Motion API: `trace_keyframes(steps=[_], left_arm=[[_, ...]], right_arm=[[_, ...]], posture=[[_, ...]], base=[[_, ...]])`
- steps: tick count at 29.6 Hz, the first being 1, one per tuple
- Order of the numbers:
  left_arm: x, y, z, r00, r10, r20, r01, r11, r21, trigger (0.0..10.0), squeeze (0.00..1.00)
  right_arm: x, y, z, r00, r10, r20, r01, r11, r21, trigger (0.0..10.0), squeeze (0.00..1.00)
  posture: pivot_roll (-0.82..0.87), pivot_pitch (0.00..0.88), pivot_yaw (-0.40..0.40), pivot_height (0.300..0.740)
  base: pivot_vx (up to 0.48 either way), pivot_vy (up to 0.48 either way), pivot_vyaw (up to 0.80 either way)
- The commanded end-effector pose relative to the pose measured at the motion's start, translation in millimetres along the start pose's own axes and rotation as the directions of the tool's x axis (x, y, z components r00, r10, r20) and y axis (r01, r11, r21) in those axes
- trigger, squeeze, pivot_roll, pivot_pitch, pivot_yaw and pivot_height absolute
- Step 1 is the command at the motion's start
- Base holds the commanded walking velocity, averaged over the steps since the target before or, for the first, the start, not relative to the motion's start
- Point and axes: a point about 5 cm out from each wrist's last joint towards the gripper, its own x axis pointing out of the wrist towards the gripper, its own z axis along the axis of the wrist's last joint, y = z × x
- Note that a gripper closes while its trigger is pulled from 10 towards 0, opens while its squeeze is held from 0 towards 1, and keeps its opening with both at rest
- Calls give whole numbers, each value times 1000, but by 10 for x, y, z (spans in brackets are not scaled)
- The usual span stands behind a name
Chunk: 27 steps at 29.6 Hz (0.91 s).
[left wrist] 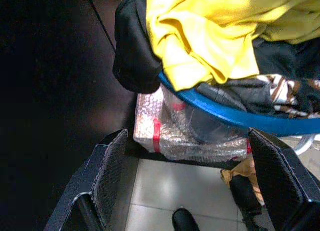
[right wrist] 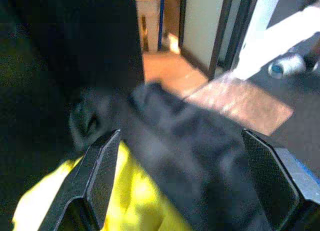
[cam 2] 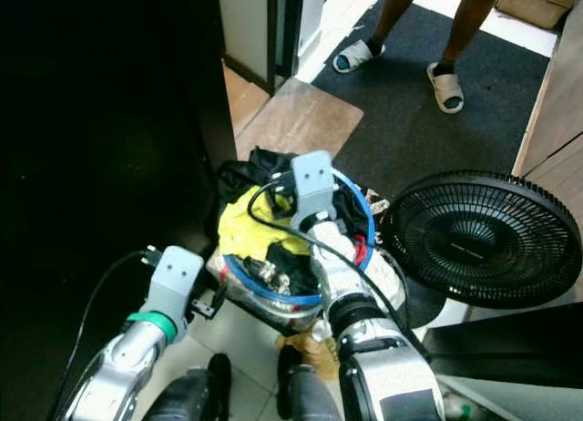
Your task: Clothes washing
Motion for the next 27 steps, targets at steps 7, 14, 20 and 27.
trace_keyframes(steps=[7,14,20,27], left_arm=[[-89,-6,-127,999,5,-54,-6,1000,-8,10000,0],[-69,-27,-108,999,2,-50,-2,1000,-9,10000,0],[-66,-24,-107,999,1,-51,-2,1000,-7,10000,0],[-75,-26,-116,998,0,-57,0,1000,-7,10000,0]], right_arm=[[-193,150,-348,991,60,-123,-59,998,17,10000,0],[-271,62,-472,983,-22,-183,17,999,-34,7490,0],[-324,-133,-542,963,-139,-229,115,987,-114,0,0],[-407,-397,-601,924,-272,-267,226,956,-189,0,0]], posture=[[247,423,68,740],[248,419,69,740],[245,416,71,740],[247,418,72,740]], base=[[0,0,0],[0,0,0],[0,0,0],[0,0,0]])
